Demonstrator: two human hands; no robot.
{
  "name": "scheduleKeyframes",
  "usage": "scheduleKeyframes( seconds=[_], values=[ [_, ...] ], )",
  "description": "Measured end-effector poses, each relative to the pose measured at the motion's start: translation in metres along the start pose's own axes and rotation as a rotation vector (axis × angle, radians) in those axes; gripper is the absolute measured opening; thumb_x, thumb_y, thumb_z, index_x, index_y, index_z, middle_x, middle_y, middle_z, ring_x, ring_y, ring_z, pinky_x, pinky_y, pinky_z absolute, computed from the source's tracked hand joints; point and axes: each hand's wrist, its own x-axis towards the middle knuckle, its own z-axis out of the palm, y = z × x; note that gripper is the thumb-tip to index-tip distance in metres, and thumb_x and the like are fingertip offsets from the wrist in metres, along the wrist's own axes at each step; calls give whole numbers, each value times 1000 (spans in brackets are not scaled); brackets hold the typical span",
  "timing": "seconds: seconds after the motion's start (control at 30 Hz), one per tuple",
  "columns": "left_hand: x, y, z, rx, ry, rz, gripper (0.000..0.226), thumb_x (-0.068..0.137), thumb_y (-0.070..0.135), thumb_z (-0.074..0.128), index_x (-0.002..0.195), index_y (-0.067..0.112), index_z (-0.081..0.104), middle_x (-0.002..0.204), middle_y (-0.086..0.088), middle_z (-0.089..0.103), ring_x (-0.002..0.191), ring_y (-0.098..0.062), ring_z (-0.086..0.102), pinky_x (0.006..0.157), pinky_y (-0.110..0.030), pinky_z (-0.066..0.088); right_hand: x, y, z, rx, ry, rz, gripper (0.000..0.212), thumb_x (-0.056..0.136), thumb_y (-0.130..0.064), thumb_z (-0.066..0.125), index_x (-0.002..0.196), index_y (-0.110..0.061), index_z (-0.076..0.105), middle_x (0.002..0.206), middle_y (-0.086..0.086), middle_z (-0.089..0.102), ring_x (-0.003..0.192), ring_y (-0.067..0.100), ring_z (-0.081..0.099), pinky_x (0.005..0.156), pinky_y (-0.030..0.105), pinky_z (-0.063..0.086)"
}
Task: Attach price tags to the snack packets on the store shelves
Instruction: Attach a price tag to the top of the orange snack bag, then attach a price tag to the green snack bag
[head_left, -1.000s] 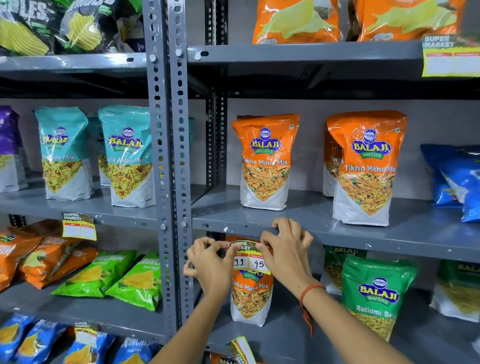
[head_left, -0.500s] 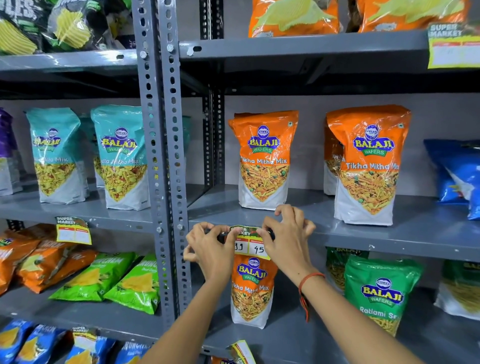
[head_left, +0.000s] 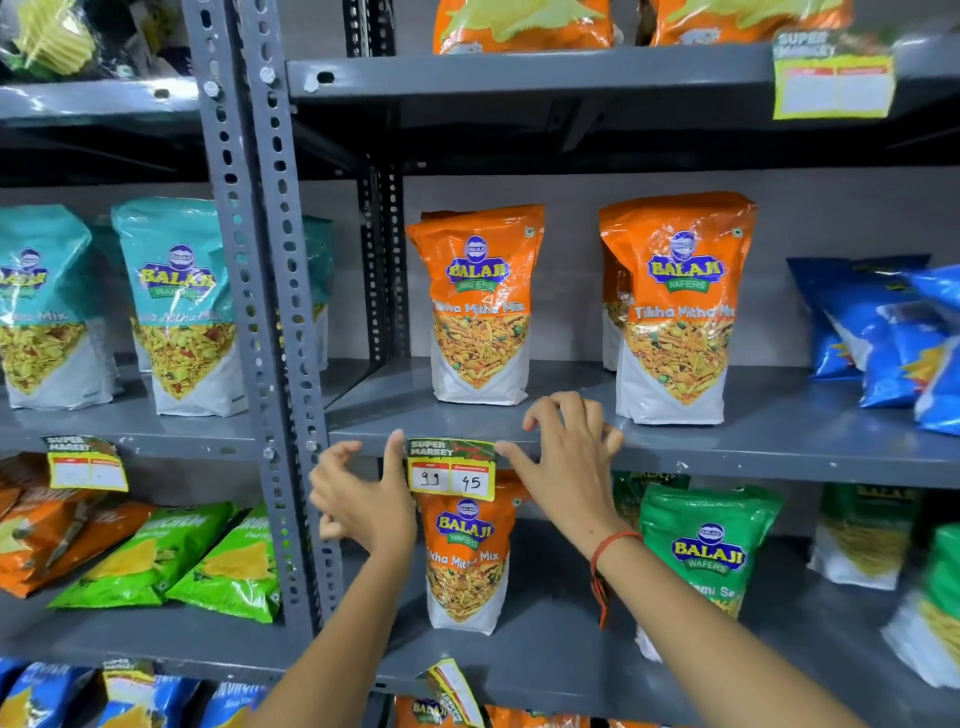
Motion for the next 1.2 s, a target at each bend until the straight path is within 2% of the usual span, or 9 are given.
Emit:
scheduleKeyframes(
  seconds=[0.1,0.33,0.47,0.63,0.7,0.77,0.83,1.0,1.2],
  values=[
    [-30,25,12,-70,-39,220,41,77,55,69,100,24,56,110,-2,54,112,-22,45,87,-33,16,-4,20,-19,1,19,-42,37,79,-64,60,96,-33,50,107,-6,49,103,17,39,77,38,28],
    [-137,100,76,-81,-398,754,26,80,50,68,101,35,69,107,2,52,107,-19,46,88,-50,37,-35,137,-82,-20,152,184,30,80,-60,58,99,-36,56,109,-8,54,103,18,45,74,36,24],
    [-220,136,122,-55,-587,1005,26,80,57,64,97,40,71,112,0,56,109,-22,46,88,-49,36,-61,234,-130,61,388,411,23,81,-48,64,92,-29,61,94,-17,49,96,13,43,74,30,22],
    [-337,190,179,58,-762,1221,41,78,68,55,95,36,75,115,6,59,114,-20,46,88,-42,24,-86,360,-178,329,715,1123,37,78,-38,75,99,-11,59,104,12,61,105,35,57,83,38,39],
    [-377,207,202,119,-806,1296,42,76,65,59,97,33,75,117,4,59,116,-22,46,89,-43,23,-91,398,-191,487,677,1349,41,74,-40,80,98,-16,57,102,13,63,102,34,60,81,38,47],
    [-408,219,225,201,-832,1348,43,76,63,61,103,32,73,121,4,57,120,-22,44,91,-44,20,-94,424,-195,872,532,1343,53,74,-46,79,110,-17,54,113,16,61,102,32,59,86,45,51],
    [-428,227,243,270,-842,1340,43,74,62,63,105,33,71,119,5,56,121,-22,41,89,-43,17,-96,440,-197,1116,456,1248,54,79,-41,76,117,-7,56,110,19,63,90,28,62,77,41,52],
    [-452,232,266,296,-829,1229,28,74,53,68,96,36,74,108,8,59,115,-19,41,88,-42,17,-93,459,-201,1111,456,1119,16,83,-18,73,90,-6,67,60,-2,71,47,6,62,43,17,47],
    [-475,231,272,288,-833,1143,22,75,51,69,90,37,75,109,12,60,114,-17,41,89,-46,21,-93,468,-206,1154,467,1147,20,79,-12,77,94,-3,70,59,0,72,49,11,65,44,21,50]
  ],
)
